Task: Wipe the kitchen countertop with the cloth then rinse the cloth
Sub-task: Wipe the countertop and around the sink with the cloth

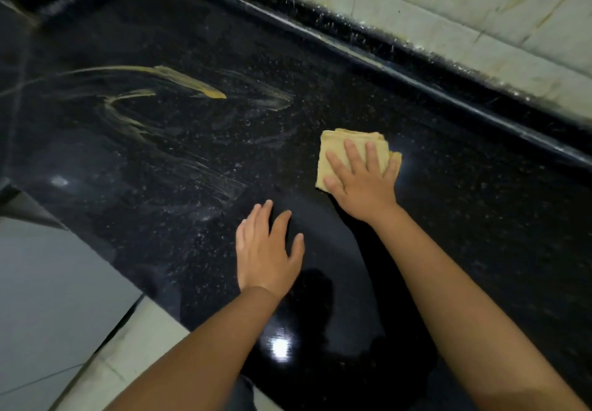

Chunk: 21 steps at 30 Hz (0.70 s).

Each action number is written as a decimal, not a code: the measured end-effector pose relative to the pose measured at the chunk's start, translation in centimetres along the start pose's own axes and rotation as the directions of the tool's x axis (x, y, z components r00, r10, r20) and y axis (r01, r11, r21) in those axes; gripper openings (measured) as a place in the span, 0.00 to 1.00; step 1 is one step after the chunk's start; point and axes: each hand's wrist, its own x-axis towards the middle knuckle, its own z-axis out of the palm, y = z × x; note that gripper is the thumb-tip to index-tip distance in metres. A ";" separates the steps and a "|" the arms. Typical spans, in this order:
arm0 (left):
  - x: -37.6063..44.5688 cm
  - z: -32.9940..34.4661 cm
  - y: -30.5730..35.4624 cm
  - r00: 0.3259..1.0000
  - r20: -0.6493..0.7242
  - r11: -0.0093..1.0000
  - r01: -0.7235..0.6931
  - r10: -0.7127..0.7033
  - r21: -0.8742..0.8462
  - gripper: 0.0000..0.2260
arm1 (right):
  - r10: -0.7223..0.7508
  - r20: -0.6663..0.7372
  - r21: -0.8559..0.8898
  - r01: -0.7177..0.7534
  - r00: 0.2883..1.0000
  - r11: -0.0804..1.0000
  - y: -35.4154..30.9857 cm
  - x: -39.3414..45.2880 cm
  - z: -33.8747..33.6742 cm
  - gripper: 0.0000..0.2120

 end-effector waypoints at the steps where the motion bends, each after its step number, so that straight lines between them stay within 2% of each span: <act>1: 0.1 -0.1 0.0 0.999 -0.032 0.998 -0.021 0.019 -0.058 0.20 | -0.011 0.009 -0.004 0.011 1.000 1.000 -0.4 0.5 -0.3 0.24; 3: -0.2 -0.6 -0.8 0.986 -0.129 0.973 -0.127 0.103 -0.193 0.16 | 0.024 0.009 0.006 -0.024 1.000 1.000 -0.6 0.8 -0.2 0.24; 5: -0.9 -1.9 -3.0 0.963 -0.180 0.935 -0.245 0.203 -0.255 0.14 | 0.144 -0.006 0.062 -0.143 0.990 0.988 -1.2 0.4 -0.1 0.25; 7: -1.5 -3.6 -6.8 0.942 -0.194 0.916 -0.316 0.272 -0.248 0.12 | 0.291 0.008 0.154 -0.289 0.957 0.945 -3.3 0.3 -0.2 0.25; 9: -1.5 -5.5 -11.6 0.930 -0.205 0.918 -0.344 0.304 -0.199 0.15 | 0.351 0.018 0.211 -0.347 0.936 0.914 -7.0 0.7 -0.3 0.24; 11: -1.2 -7.6 -16.7 0.938 -0.195 0.940 -0.314 0.285 -0.134 0.18 | 0.302 0.019 0.219 -0.299 0.953 0.929 -11.8 1.1 0.0 0.23; 14: -0.4 -10.3 -23.2 0.969 -0.185 0.981 -0.179 0.163 -0.070 0.20 | 0.129 0.040 0.154 -0.133 0.991 0.979 -20.0 0.1 2.3 0.23; 16: 0.6 -11.5 -26.3 0.977 -0.173 0.991 -0.129 0.123 -0.022 0.20 | 0.034 -0.020 0.110 -0.031 0.999 0.993 -25.1 -1.6 5.1 0.26; 17: 1.5 -11.9 -27.5 0.980 -0.157 0.992 -0.122 0.119 -0.010 0.20 | 0.006 -0.067 0.071 -0.001 0.998 0.997 -27.3 -2.7 6.2 0.27; 19: 3.4 -12.5 -28.9 0.985 -0.128 0.993 -0.120 0.118 -0.008 0.21 | -0.026 -0.116 0.075 0.035 0.993 0.997 -30.6 -4.7 7.7 0.23; 21: 5.4 -12.8 -29.5 0.985 -0.128 0.993 -0.118 0.116 -0.010 0.22 | -0.023 -0.105 0.084 0.032 0.994 0.996 -31.6 -7.1 8.2 0.22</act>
